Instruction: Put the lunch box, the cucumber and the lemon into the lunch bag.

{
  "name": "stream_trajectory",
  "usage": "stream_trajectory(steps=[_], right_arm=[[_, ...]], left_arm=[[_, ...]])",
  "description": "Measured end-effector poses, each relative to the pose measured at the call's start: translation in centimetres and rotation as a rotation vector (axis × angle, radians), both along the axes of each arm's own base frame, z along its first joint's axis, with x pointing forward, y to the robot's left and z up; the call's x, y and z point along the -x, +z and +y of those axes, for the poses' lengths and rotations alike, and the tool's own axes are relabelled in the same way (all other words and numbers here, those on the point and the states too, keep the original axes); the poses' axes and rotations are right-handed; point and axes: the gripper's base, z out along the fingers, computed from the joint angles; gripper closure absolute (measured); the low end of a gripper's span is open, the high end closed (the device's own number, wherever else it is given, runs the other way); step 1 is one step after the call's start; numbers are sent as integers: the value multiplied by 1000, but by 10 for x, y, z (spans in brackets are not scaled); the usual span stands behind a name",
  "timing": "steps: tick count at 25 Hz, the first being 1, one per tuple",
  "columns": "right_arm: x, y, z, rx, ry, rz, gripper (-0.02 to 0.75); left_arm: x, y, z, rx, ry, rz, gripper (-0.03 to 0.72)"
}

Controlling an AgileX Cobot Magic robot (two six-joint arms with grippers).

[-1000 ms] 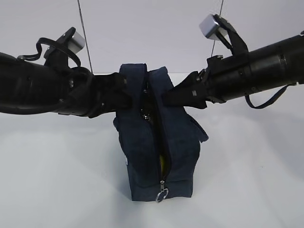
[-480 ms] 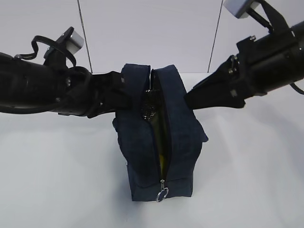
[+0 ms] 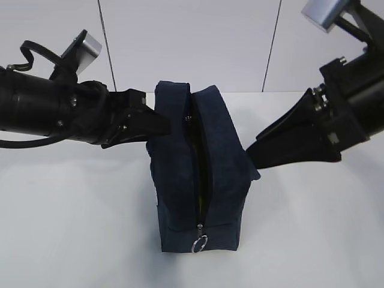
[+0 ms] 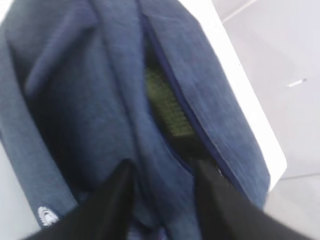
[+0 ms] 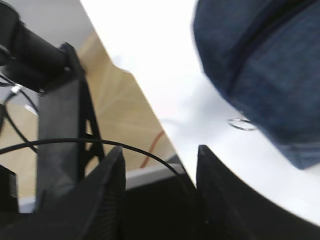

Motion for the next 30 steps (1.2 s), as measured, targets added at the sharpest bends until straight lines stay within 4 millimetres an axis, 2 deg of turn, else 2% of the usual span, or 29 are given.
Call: stream_trajectory(steps=[3, 5, 10, 13, 24, 30], right_arm=[[8, -14, -1, -4, -6, 59, 376], [15, -25, -1, -20, -2, 95, 376], [36, -41, 1, -144, -5, 108, 388], [44, -49, -1, -179, -36, 100, 395], [63, -83, -2, -282, -107, 162, 400], [72, -99, -5, -300, -146, 167, 400]], left_arm=[[3, 5, -1, 5, -43, -31, 330], [8, 12, -1, 10, -92, -79, 287], [24, 37, 2, -14, -235, -262, 266], [29, 43, 4, -27, -264, -315, 267], [52, 16, 12, -46, -327, -239, 267], [55, 4, 16, -58, -312, -232, 267]])
